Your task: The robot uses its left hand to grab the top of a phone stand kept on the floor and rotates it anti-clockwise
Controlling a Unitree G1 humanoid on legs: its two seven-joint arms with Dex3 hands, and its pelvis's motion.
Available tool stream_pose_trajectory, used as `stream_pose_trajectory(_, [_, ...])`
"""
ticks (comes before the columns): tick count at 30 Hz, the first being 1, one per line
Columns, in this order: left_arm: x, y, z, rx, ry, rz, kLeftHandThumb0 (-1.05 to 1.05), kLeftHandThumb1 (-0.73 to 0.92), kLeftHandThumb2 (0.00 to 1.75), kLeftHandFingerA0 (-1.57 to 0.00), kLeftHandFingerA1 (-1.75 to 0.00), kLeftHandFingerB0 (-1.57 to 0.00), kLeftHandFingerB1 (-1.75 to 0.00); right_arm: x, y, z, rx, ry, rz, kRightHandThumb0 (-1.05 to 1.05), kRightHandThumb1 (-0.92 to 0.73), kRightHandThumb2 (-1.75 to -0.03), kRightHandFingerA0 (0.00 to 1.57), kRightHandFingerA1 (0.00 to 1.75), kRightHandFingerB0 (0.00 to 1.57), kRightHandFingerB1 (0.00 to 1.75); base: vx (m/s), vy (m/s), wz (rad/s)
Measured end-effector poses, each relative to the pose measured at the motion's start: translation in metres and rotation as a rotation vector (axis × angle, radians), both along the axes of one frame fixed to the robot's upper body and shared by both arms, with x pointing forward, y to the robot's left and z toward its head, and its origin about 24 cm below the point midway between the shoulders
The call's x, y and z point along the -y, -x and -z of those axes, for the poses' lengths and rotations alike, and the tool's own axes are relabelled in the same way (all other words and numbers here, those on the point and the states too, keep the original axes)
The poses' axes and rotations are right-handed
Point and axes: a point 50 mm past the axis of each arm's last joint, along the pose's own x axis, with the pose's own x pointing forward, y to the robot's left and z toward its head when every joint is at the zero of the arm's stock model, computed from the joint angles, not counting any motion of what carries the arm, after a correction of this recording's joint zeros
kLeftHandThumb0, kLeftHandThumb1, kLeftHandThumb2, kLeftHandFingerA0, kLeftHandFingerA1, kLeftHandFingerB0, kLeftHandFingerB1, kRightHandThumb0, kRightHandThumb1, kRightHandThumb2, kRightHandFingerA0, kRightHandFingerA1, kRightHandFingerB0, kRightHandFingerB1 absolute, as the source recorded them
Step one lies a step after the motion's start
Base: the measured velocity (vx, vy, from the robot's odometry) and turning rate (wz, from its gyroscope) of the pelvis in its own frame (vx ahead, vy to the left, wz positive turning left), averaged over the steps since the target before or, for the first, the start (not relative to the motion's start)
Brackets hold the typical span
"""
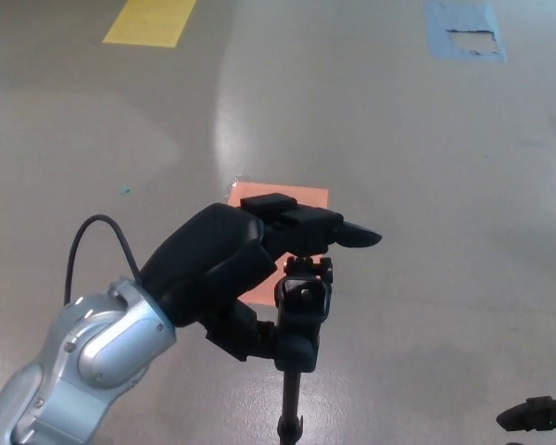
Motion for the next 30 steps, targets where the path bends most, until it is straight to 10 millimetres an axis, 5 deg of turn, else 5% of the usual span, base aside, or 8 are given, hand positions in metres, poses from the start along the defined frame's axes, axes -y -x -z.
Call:
stream_pose_trajectory(2, [0.000,-0.001,0.000,0.006,0.000,-0.003,-0.50,0.40,0.53,-0.41,-0.34,-0.45,-0.36,0.000,0.000,0.000,-0.001,-0.001,-0.001,-0.51,-0.78,-0.63,0.53,0.40,0.27,0.31,0.00,0.000,0.00])
stream_pose_trajectory(3, [0.000,-0.002,0.000,0.009,-0.001,-0.004,-0.50,0.40,0.53,-0.41,-0.34,-0.45,-0.36,0.000,0.000,0.000,-0.002,-0.001,-0.002,-0.57,-0.66,-0.88,0.48,0.53,0.23,0.43,0.00,0.000,0.00])
stream_pose_trajectory(7, [-0.001,-0.003,0.002,0.010,-0.001,-0.009,-0.49,0.41,0.54,-0.41,-0.34,-0.46,-0.36,0.001,0.000,0.000,-0.005,-0.001,-0.005,-0.57,-0.66,-0.88,0.49,0.53,0.23,0.43,0.00,0.000,0.00])
stream_pose_trajectory(8, [-0.001,-0.003,0.002,0.011,0.000,-0.009,-0.49,0.41,0.53,-0.43,-0.34,-0.48,-0.37,0.001,0.000,0.000,-0.005,0.000,-0.006,-0.51,-0.77,-0.63,0.56,0.41,0.27,0.31,0.00,0.000,0.00])
stream_pose_trajectory(9, [-0.001,-0.003,0.002,0.012,0.001,-0.009,-0.49,0.42,0.54,-0.44,-0.34,-0.51,-0.38,0.001,0.000,0.000,-0.005,0.000,-0.006,-0.57,-0.66,-0.88,0.49,0.53,0.24,0.43,0.00,0.000,0.00])
stream_pose_trajectory(17, [0.002,-0.002,0.002,0.026,0.044,-0.014,-0.45,0.48,0.56,-0.69,-0.41,-0.69,-0.42,0.001,0.000,-0.001,-0.006,0.001,-0.008,-0.57,-0.66,-0.88,0.49,0.53,0.24,0.43,0.00,0.000,0.00])
stream_pose_trajectory(22, [0.005,-0.001,0.003,0.054,0.107,-0.012,-0.37,0.49,0.56,-0.97,-0.48,-0.85,-0.45,0.001,0.000,-0.001,-0.009,0.001,-0.007,-0.50,-0.77,-0.64,0.58,0.42,0.27,0.31,0.00,0.000,0.00])
stream_pose_trajectory(30, [0.009,0.003,0.003,0.093,0.176,-0.002,-0.37,0.50,0.57,-1.03,-0.50,-0.93,-0.47,0.001,-0.001,-0.001,-0.013,0.002,-0.006,-0.52,-0.79,-0.65,0.57,0.41,0.26,0.30,0.00,0.000,0.00])
